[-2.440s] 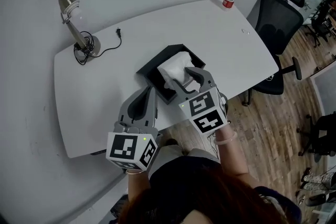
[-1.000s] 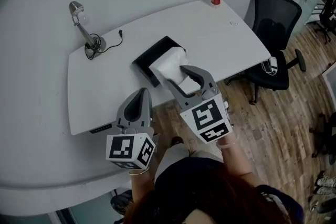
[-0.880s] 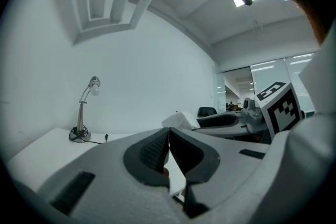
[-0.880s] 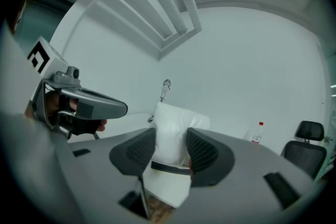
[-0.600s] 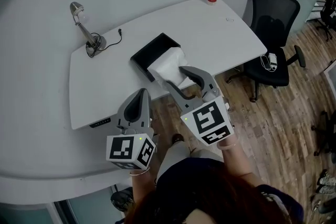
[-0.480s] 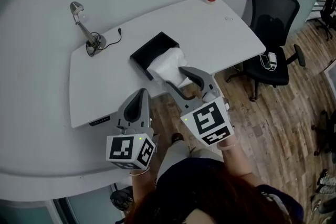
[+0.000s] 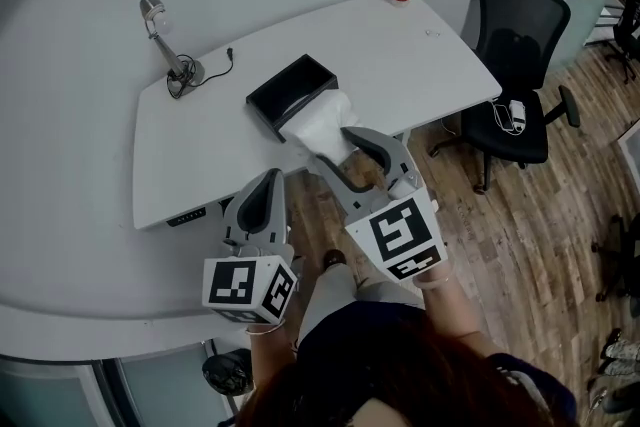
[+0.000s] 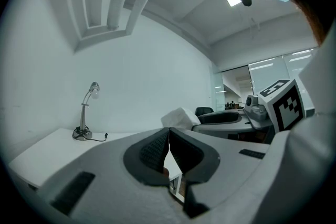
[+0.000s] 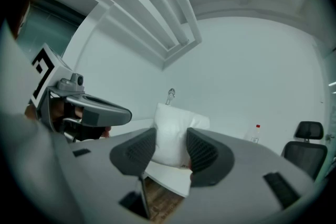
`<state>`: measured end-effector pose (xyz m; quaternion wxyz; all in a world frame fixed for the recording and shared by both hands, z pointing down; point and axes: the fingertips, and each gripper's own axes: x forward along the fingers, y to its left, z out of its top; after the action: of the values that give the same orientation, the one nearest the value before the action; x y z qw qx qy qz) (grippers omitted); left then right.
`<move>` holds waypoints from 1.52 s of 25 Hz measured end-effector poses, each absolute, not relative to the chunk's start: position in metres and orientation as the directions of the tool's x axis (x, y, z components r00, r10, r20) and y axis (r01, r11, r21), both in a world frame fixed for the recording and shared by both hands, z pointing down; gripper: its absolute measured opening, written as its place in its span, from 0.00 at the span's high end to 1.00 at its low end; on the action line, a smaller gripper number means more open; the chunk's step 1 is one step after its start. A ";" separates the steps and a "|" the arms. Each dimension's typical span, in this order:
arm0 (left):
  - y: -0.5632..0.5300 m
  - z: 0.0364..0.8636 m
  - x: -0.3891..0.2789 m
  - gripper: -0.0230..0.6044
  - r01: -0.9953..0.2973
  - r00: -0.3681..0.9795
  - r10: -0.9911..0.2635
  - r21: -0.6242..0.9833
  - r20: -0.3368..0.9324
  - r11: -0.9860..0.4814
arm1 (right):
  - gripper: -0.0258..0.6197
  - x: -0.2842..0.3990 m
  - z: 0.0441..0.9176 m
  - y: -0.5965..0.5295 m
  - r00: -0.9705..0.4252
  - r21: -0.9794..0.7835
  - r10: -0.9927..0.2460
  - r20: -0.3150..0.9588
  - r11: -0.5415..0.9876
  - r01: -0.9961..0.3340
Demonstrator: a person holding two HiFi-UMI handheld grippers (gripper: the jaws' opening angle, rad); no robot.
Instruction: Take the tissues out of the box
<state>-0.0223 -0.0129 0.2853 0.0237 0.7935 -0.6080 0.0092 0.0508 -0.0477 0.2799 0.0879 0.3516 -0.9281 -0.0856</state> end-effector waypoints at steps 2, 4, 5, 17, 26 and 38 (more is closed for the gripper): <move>-0.009 0.285 -0.020 0.93 -0.966 0.260 -0.965 0.024 0.043 -0.259 | 0.66 0.054 0.278 -0.043 -0.739 0.219 -0.667 0.094 0.738 -0.638; -0.005 0.285 -0.017 0.93 -0.965 0.260 -0.965 0.022 0.042 -0.260 | 0.66 0.059 0.277 -0.038 -0.739 0.218 -0.669 0.084 0.736 -0.641; -0.003 0.285 -0.015 0.93 -0.966 0.260 -0.965 0.021 0.041 -0.259 | 0.66 0.061 0.275 -0.036 -0.739 0.218 -0.669 0.078 0.735 -0.642; 0.022 0.288 -0.004 0.93 -0.966 0.259 -0.965 0.000 0.034 -0.259 | 0.66 0.074 0.271 -0.006 -0.744 0.214 -0.667 0.042 0.733 -0.645; 0.026 0.285 -0.003 0.93 -0.965 0.263 -0.965 -0.008 0.021 -0.263 | 0.66 0.079 0.267 0.002 -0.740 0.208 -0.672 0.031 0.729 -0.653; 0.017 0.289 0.007 0.93 -0.963 0.269 -0.963 -0.007 0.021 -0.270 | 0.66 0.089 0.269 -0.002 -0.740 0.205 -0.671 0.032 0.729 -0.653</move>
<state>0.0067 0.0172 0.2890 0.0038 0.7967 -0.6043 0.0105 0.0894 -0.0015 0.2692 0.0519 0.3566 -0.9284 -0.0904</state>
